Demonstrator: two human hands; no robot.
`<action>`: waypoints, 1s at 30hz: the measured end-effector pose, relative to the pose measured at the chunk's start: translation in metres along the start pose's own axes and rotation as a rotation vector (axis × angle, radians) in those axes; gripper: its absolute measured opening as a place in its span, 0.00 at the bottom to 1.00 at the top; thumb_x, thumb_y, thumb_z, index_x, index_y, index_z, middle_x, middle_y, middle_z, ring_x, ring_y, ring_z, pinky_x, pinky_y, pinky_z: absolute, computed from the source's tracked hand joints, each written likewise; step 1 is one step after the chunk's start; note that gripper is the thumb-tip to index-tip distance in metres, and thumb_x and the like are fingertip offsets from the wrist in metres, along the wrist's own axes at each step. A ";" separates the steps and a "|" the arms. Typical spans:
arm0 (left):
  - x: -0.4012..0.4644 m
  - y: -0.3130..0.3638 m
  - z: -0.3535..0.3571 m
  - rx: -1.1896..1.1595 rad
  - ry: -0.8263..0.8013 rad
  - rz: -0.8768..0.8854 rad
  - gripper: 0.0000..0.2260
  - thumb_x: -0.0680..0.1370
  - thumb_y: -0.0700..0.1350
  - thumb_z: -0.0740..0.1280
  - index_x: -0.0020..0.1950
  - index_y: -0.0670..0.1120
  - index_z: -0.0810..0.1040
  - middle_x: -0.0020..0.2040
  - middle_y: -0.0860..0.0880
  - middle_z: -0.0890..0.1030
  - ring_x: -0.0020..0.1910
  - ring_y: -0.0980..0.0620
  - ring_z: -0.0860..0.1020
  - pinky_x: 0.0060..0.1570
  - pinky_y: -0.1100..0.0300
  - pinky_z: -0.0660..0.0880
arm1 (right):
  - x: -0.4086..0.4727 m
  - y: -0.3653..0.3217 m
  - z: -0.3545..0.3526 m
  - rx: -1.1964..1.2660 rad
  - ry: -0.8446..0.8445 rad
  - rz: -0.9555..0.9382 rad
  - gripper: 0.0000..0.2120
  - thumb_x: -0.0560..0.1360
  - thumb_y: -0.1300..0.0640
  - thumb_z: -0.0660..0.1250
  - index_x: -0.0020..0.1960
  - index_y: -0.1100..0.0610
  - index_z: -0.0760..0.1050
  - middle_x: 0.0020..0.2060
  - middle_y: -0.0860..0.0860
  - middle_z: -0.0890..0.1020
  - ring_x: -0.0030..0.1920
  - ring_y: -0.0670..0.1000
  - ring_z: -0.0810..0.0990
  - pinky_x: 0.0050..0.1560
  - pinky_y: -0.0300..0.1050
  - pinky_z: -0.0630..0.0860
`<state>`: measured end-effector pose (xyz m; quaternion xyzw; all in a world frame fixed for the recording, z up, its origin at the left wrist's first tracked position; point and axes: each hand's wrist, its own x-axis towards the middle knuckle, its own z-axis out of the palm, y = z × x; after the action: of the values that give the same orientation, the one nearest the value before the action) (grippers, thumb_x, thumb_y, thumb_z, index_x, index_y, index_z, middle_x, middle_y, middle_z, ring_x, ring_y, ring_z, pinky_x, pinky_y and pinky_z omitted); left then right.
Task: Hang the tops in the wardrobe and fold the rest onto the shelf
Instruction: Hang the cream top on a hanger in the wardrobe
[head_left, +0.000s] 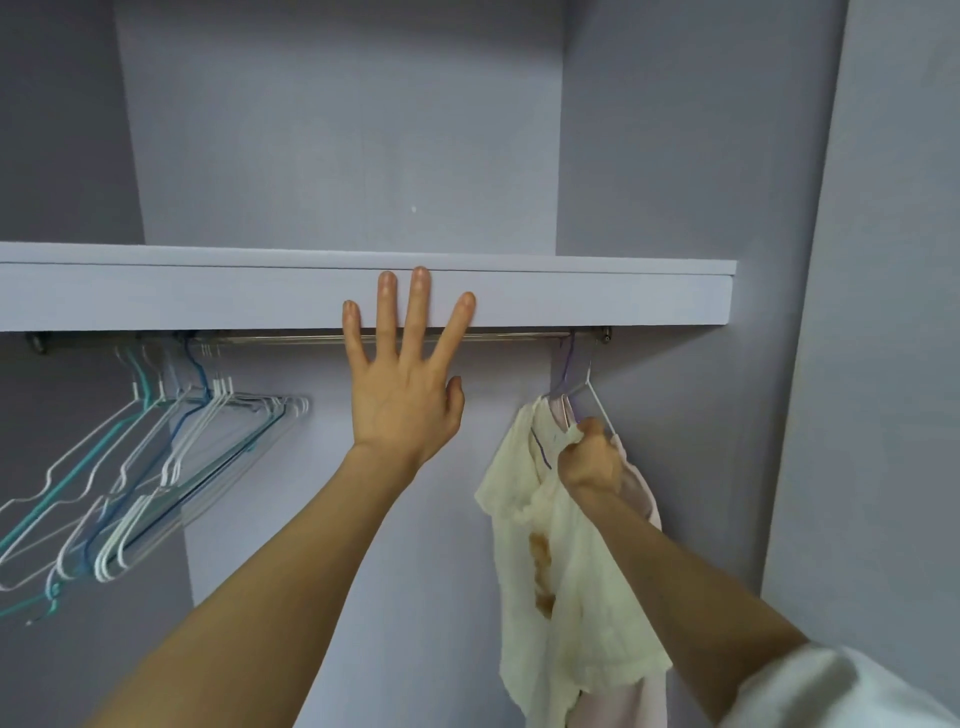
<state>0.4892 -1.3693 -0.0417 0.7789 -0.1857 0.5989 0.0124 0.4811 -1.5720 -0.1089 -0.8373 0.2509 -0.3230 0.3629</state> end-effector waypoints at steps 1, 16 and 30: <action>0.000 0.000 -0.002 -0.003 -0.025 -0.001 0.42 0.71 0.52 0.69 0.78 0.54 0.47 0.78 0.40 0.50 0.75 0.35 0.48 0.69 0.35 0.41 | -0.002 0.003 0.001 -0.008 -0.013 0.005 0.17 0.76 0.64 0.56 0.64 0.59 0.66 0.60 0.60 0.74 0.61 0.61 0.73 0.53 0.49 0.70; -0.043 -0.004 -0.047 -0.147 -0.347 0.003 0.36 0.68 0.45 0.73 0.74 0.50 0.65 0.75 0.38 0.60 0.74 0.34 0.57 0.67 0.33 0.55 | -0.058 0.012 -0.049 -0.431 -0.191 -0.250 0.26 0.76 0.57 0.59 0.73 0.53 0.60 0.74 0.56 0.58 0.73 0.57 0.56 0.72 0.53 0.56; -0.249 -0.118 -0.172 -0.062 -1.013 -0.663 0.20 0.79 0.51 0.57 0.72 0.53 0.65 0.73 0.52 0.65 0.72 0.50 0.62 0.71 0.54 0.54 | -0.250 -0.057 0.049 -0.133 -1.258 -0.611 0.14 0.81 0.58 0.55 0.61 0.56 0.75 0.57 0.49 0.79 0.57 0.49 0.77 0.56 0.39 0.71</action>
<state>0.3119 -1.1491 -0.2026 0.9827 0.0667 0.1123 0.1311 0.3603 -1.3519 -0.1804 -0.9186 -0.2338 0.1511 0.2804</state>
